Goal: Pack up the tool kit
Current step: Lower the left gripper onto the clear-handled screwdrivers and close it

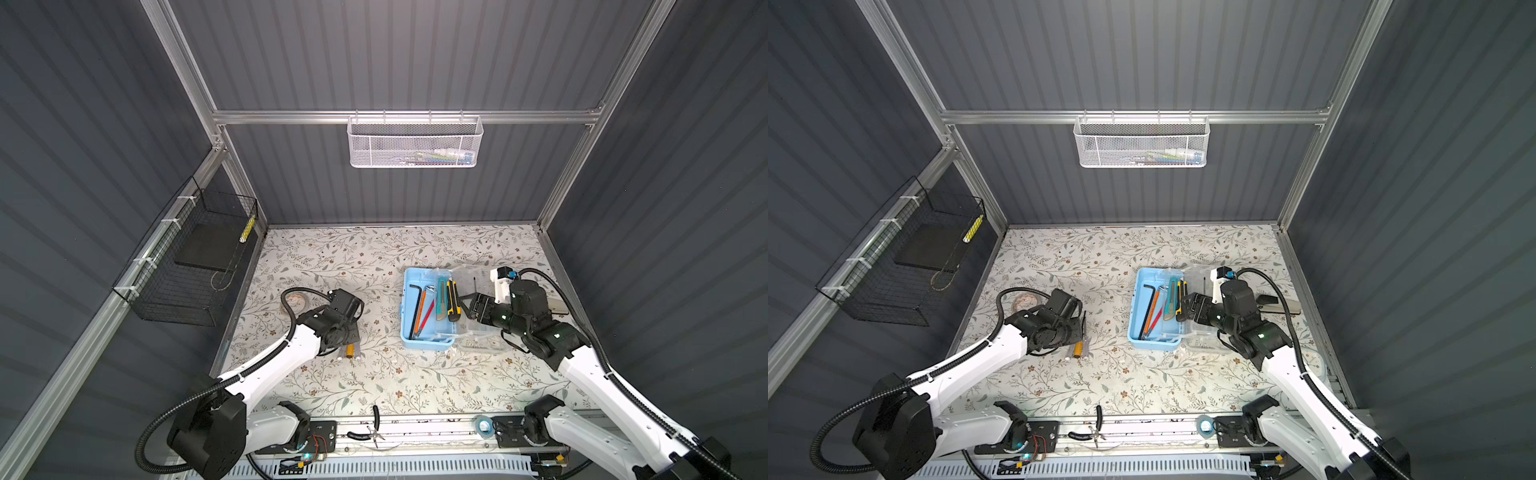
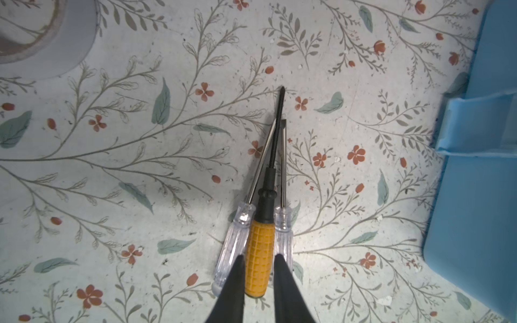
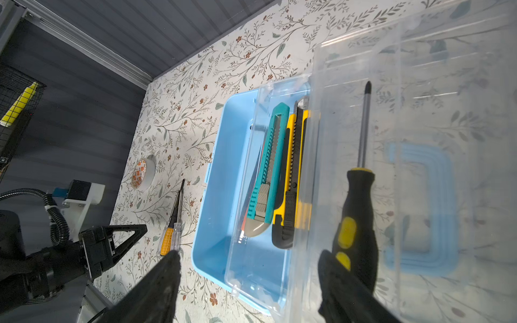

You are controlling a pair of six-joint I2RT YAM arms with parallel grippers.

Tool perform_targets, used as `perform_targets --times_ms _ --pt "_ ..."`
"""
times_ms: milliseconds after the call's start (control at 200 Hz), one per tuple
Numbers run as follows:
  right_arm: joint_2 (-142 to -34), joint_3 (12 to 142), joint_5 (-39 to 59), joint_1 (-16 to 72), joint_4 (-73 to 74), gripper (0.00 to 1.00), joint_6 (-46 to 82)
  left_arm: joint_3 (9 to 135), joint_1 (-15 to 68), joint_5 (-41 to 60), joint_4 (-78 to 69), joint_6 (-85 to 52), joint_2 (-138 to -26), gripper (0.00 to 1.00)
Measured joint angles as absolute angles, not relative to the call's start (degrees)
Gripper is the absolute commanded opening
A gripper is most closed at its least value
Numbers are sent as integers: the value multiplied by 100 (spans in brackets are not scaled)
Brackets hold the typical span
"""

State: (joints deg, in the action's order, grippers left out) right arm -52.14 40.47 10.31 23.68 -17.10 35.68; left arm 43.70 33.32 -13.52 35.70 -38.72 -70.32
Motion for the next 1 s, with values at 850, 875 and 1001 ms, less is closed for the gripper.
perform_targets --times_ms 850,875,1001 --pt "-5111 3889 1081 2368 -1625 78 3610 3774 3251 -1380 2751 -3859 -7557 27" --pt "-5113 3883 1081 2368 -1627 78 3612 3774 3251 -1393 2738 -3859 -7568 27" --pt "-5116 3863 1081 2368 -1621 78 3621 3774 3251 -1500 2711 -3861 -7636 27"
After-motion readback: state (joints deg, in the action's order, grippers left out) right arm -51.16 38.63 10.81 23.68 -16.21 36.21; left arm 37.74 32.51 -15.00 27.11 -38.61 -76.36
